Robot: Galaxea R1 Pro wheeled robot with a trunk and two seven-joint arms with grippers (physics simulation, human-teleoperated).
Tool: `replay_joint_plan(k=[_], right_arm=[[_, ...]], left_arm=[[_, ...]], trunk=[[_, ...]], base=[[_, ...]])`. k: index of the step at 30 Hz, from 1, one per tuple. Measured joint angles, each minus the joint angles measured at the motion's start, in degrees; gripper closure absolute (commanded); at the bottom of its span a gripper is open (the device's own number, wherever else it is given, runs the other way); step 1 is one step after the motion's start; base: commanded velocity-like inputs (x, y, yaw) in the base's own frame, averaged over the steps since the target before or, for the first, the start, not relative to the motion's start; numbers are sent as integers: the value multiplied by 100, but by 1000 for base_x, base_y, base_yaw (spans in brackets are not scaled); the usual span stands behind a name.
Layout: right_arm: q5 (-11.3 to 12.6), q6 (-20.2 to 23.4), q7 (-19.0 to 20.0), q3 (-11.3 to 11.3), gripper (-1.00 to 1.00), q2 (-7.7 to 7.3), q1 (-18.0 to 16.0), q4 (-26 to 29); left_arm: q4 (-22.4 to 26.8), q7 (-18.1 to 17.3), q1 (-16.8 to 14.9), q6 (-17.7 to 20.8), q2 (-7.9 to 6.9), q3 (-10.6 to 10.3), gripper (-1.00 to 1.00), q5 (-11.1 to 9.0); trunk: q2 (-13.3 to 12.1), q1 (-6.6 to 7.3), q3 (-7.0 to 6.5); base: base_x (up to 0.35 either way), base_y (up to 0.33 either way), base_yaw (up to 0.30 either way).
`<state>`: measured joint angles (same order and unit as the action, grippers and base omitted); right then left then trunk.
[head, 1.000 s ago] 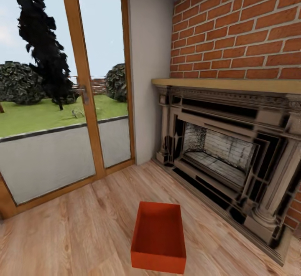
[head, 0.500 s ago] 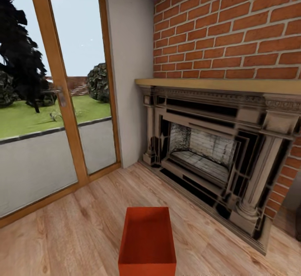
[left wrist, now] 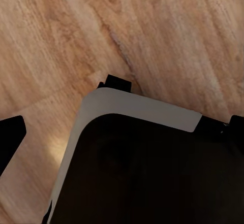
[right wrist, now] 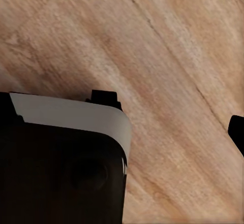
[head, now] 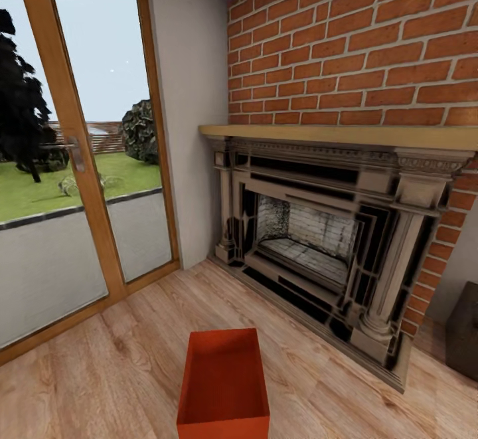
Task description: Move the two storage containers from the living room to the garage. In the garage, place one container on the floor and stack the other container on top of it (either order is fine).
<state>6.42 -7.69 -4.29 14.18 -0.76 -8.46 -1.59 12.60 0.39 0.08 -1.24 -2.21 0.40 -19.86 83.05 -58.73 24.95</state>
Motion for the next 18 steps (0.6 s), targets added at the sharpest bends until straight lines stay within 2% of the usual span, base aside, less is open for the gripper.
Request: replay_joint_plan(k=[6, 18], right_arm=[[-1, 7, -3, 1, -100, -5, 0, 0], [1, 4, -8, 1, -100, 3, 0, 0]], left_arm=[[-3, 8, 0, 0, 7, 1, -100, -1], [-35, 7, 0, 7, -6, -5, -100, -1]], trunk=[[0, 2, 0], [1, 3, 0]], base=[[91, 0, -1], [301, 0, 0]])
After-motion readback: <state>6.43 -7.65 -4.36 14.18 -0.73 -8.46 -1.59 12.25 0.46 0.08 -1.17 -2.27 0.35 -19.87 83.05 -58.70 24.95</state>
